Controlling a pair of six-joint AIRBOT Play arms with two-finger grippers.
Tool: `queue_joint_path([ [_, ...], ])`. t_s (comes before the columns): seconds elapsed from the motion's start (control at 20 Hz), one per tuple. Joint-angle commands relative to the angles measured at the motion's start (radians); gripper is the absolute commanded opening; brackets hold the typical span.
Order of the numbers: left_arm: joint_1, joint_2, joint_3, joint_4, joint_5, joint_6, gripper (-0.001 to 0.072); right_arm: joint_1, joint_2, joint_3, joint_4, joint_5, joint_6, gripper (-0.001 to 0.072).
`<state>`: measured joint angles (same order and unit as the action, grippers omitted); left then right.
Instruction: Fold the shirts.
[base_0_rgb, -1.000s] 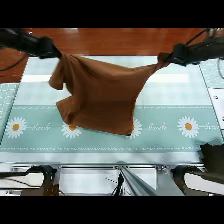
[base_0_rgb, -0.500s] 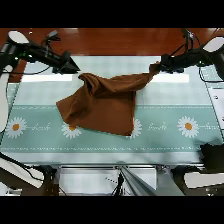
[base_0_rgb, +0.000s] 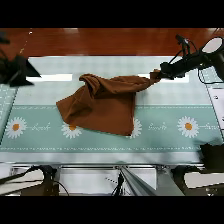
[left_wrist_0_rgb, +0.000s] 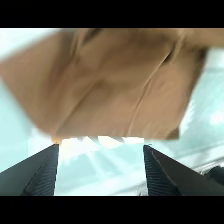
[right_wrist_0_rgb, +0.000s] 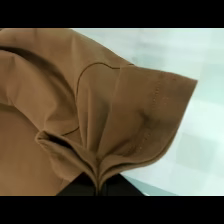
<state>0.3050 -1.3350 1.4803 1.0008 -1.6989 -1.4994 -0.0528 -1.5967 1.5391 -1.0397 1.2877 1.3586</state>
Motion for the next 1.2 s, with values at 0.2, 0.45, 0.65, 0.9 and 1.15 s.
queue_joint_path([
  [0.2, -0.001, 0.356, -0.83, 0.009, 0.277, -0.001, 0.061, 0.001, 0.0, 0.0, -0.013, 0.011, -0.01, 0.003],
  [0.45, -0.003, 0.348, -0.938, -0.072, 0.491, 0.025, 0.061, 0.001, 0.0, 0.0, -0.011, 0.011, -0.029, 0.003],
  [0.65, -0.012, 0.263, -0.938, -0.116, 0.616, 0.025, 0.061, 0.001, 0.0, 0.0, -0.011, -0.006, -0.037, 0.003],
  [0.9, -0.015, 0.126, -0.938, -0.355, 0.735, 0.167, 0.0609, 0.001, 0.0, 0.0, -0.009, -0.016, -0.037, 0.003],
  [1.15, -0.066, 0.048, -0.937, -0.407, 0.817, 0.189, 0.0587, 0.001, 0.0, 0.0, -0.008, -0.032, -0.035, 0.003],
])
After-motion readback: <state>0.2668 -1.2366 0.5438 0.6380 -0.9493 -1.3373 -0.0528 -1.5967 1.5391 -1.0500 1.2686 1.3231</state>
